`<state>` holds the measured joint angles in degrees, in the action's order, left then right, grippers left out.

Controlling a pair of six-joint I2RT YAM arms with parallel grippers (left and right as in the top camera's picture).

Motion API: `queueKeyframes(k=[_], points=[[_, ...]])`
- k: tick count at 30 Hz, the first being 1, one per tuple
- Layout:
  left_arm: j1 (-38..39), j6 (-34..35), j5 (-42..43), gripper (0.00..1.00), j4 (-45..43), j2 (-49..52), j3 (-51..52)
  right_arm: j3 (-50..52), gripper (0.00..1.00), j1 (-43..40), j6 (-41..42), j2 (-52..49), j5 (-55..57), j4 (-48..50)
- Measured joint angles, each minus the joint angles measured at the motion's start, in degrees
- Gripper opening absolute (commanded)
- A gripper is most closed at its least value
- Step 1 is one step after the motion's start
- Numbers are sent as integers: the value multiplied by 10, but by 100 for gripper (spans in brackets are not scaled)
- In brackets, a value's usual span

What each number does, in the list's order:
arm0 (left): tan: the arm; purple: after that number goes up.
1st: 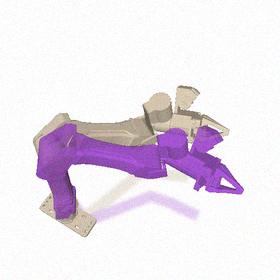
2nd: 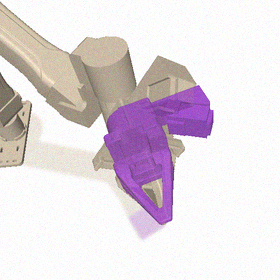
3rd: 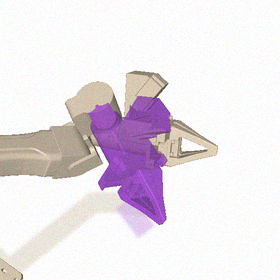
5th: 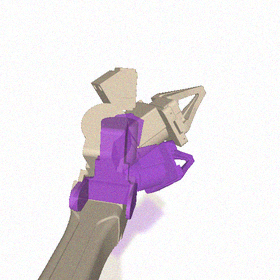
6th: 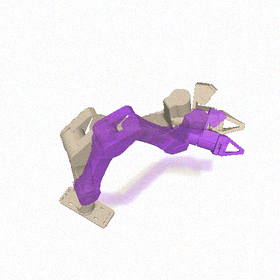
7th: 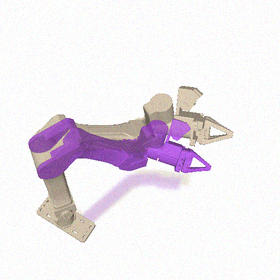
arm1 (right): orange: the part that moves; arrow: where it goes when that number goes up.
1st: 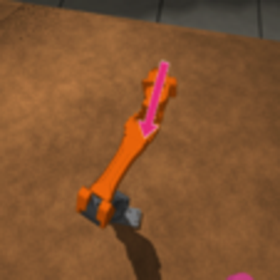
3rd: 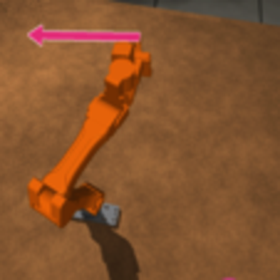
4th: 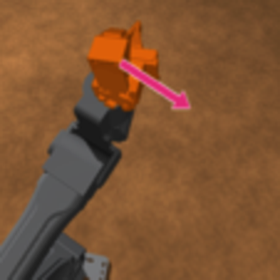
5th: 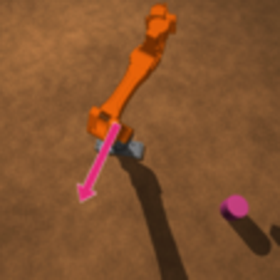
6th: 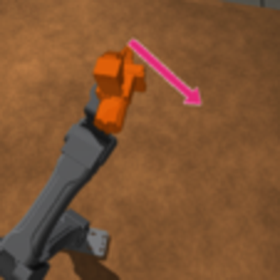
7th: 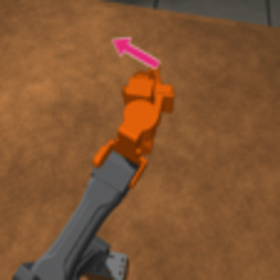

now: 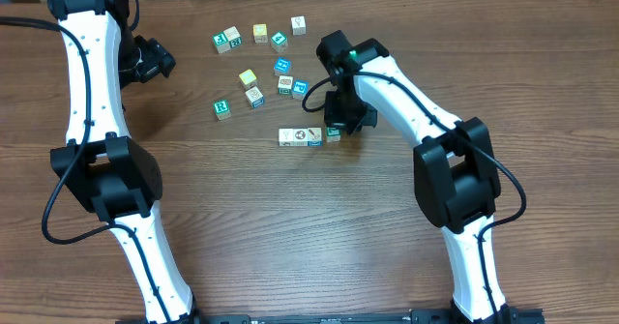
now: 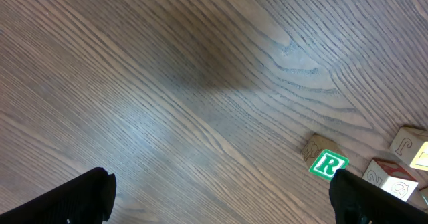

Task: Form a horizontal line
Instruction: 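Lift the right gripper and press the green block into line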

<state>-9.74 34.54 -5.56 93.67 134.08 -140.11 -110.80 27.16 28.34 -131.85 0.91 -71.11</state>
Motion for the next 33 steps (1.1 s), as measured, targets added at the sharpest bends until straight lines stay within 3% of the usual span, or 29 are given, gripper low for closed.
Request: queueKeyframes(k=[33], points=[[0,0,0,100,0,0,0,0,4,0,-1,0,38,54]])
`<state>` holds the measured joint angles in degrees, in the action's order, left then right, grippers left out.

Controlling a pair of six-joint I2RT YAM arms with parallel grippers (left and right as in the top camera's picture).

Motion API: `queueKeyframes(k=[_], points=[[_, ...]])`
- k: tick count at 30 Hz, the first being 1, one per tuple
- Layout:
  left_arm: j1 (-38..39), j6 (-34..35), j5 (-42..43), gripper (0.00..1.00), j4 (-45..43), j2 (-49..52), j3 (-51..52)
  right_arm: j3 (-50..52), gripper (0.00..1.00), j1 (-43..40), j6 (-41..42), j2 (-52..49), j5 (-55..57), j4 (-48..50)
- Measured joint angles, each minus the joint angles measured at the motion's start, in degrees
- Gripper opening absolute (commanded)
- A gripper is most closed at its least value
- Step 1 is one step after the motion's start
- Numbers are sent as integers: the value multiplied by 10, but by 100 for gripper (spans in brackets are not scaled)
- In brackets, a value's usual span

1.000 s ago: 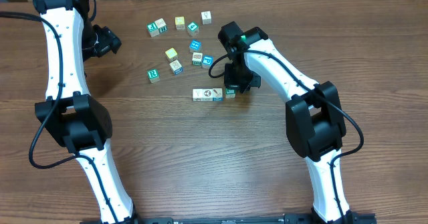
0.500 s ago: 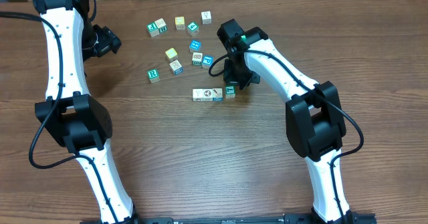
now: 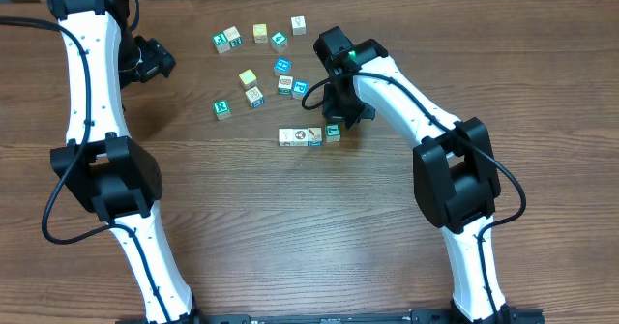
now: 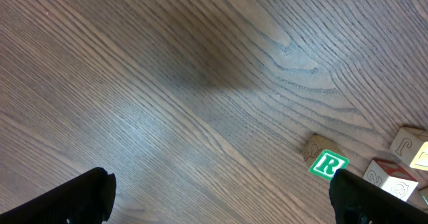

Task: Form a horizontal line
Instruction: 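Lift the right gripper and press the green block into line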

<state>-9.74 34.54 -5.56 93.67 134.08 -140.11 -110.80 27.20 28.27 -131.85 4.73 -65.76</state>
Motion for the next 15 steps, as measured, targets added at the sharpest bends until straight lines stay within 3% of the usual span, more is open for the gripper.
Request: queueKeyframes(k=[15], points=[[0,0,0,100,0,0,0,25,4,0,0,0,0,38]])
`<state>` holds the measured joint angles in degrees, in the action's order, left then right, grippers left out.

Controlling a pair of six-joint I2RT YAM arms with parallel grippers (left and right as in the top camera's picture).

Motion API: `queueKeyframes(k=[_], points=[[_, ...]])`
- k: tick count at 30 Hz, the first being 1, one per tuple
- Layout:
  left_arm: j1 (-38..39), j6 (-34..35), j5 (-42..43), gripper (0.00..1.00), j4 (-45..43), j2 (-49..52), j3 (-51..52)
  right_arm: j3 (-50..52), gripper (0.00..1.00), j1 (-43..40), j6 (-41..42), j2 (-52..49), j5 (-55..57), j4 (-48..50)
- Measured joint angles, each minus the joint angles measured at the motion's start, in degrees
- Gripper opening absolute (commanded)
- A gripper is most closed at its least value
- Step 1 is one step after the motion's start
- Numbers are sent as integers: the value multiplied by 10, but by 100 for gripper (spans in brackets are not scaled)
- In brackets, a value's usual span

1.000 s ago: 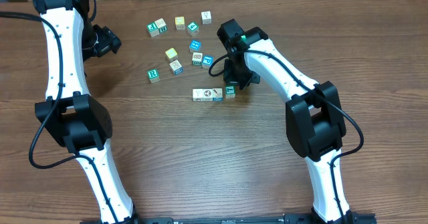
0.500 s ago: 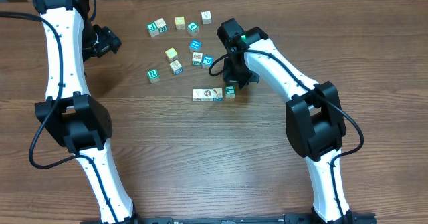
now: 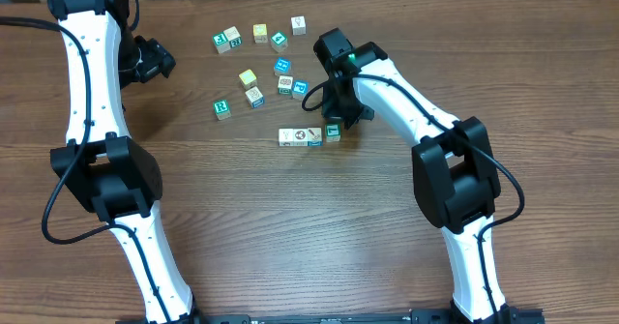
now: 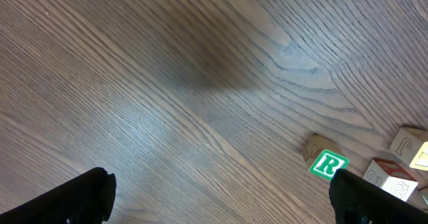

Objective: Form a horizontal line

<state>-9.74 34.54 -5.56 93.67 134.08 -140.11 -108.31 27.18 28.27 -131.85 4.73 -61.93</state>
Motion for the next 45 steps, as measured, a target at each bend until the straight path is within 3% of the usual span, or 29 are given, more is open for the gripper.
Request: queueKeyframes(k=[45], points=[[0,0,0,100,0,0,0,16,5,0,-16,0,-45,-30]])
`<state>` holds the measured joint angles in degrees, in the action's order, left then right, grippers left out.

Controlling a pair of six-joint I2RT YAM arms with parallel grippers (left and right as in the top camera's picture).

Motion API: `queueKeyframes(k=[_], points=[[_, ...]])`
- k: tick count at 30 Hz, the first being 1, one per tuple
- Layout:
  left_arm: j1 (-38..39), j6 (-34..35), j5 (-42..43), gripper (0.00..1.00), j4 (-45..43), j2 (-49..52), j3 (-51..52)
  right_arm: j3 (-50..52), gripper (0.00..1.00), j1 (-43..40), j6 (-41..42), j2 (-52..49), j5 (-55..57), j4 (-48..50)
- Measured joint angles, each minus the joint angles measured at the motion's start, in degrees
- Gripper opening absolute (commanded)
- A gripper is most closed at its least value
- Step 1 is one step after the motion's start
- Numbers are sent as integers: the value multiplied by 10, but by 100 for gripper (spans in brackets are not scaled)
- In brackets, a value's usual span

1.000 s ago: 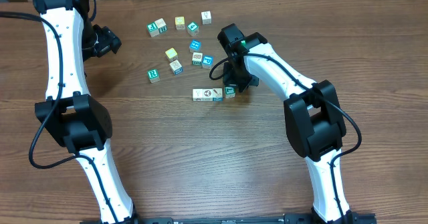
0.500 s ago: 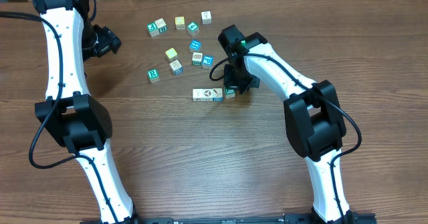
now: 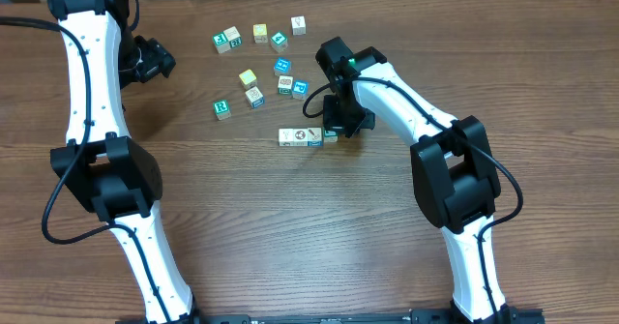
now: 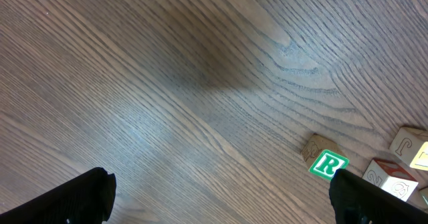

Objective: Form a horizontal line

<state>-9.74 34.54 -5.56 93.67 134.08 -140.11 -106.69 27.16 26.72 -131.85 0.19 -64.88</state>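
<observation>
A short row of blocks [image 3: 298,136] lies on the wooden table [image 3: 242,227], running left to right. Its right end block [image 3: 329,136] shows only an edge under my right gripper [image 3: 337,121], which hangs right over it; its jaws are hidden from above. My left gripper [image 3: 155,61] stays at the far left, away from all blocks. In the left wrist view the left gripper [image 4: 221,197] is open above bare wood, and a green R block [image 4: 328,164] lies by its right finger [image 4: 374,197].
Several loose letter blocks lie scattered behind the row: a back line around a yellow block [image 3: 260,33], a blue pair [image 3: 284,66], and the green R block [image 3: 222,108] to the left. Two more blocks [image 4: 406,144] show at the left wrist view's right edge.
My right gripper has moved from just behind the row's right end to directly over it, so the teal end block is now mostly covered. The left arm and the loose blocks have not moved.
At first my right gripper was low over the teal block at the row's right end. Then it stood a little behind it, with the teal block lying in view against the row. It held there, and now it covers that block again. The left gripper stayed open throughout.
</observation>
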Motion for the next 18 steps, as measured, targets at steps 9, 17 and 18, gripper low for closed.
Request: queueKeyframes(k=[9,17,18], points=[[0,0,0,100,0,0,0,0,6,0,0,0,0,-4],[0,0,0,100,0,0,0,0,6,0,0,0,0,56],[0,0,0,100,0,0,0,0,6,0,0,0,0,63]])
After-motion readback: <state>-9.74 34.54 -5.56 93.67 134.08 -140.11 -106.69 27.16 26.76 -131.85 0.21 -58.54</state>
